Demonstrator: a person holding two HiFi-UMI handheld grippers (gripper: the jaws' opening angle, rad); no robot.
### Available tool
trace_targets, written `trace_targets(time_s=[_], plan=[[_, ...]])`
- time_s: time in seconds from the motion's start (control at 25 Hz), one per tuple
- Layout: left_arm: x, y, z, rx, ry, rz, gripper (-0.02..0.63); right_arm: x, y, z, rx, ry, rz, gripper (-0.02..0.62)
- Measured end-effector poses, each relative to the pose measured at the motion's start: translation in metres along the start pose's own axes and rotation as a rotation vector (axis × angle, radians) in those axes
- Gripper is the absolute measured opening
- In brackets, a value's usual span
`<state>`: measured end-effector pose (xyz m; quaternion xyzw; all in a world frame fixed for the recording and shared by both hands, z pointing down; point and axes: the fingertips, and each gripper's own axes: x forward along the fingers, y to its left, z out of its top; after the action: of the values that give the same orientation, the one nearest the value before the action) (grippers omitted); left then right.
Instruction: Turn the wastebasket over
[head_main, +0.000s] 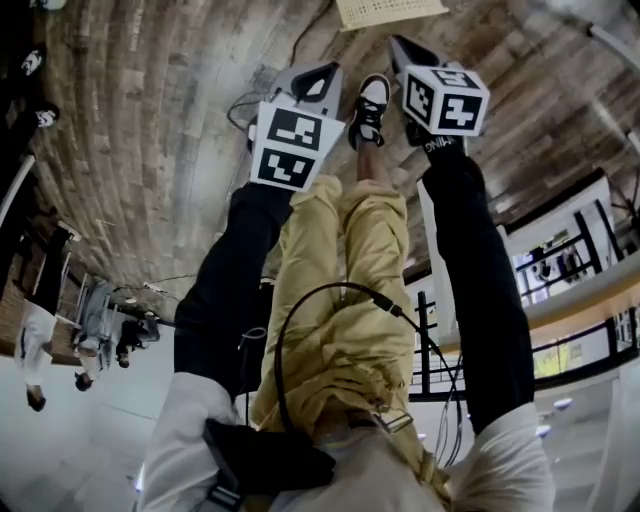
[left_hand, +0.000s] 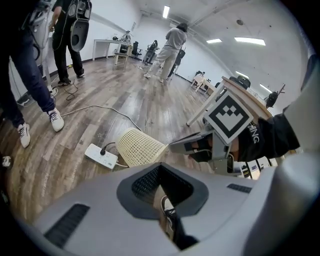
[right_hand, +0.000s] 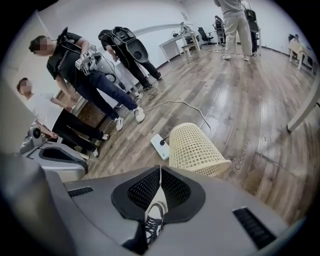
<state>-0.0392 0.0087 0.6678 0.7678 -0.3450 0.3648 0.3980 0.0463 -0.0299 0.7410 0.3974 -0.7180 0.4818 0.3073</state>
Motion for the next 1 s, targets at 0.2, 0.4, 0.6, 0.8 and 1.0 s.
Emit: trace_targets(time_s=[0.2, 0.4, 0.6, 0.8, 1.0], plan=[[0.014, 0.014, -0.005, -0.027, 0.019, 0.001, 0.000, 0.029, -0.018, -0.010, 0.092, 0.024, -0.012, 0.023], [0.030, 0.028, -0.010, -0.048, 0.035, -0.001, 0.000, 0.053, -0.036, -0.017, 0.174, 0.033, -0.036, 0.025], [0.040, 0.031, -0.011, -0.056, 0.041, -0.008, -0.001, 0.065, -0.054, -0.021, 0.232, 0.037, -0.057, 0.038], [0.052, 0.044, -0.017, -0.077, 0.068, 0.012, 0.000, 0.077, -0.067, -0.029, 0.288, 0.054, -0.072, 0.099], [0.059, 0.055, -0.017, -0.100, 0.088, 0.039, 0.000, 0.088, -0.080, -0.033, 0.394, 0.047, -0.074, 0.123]])
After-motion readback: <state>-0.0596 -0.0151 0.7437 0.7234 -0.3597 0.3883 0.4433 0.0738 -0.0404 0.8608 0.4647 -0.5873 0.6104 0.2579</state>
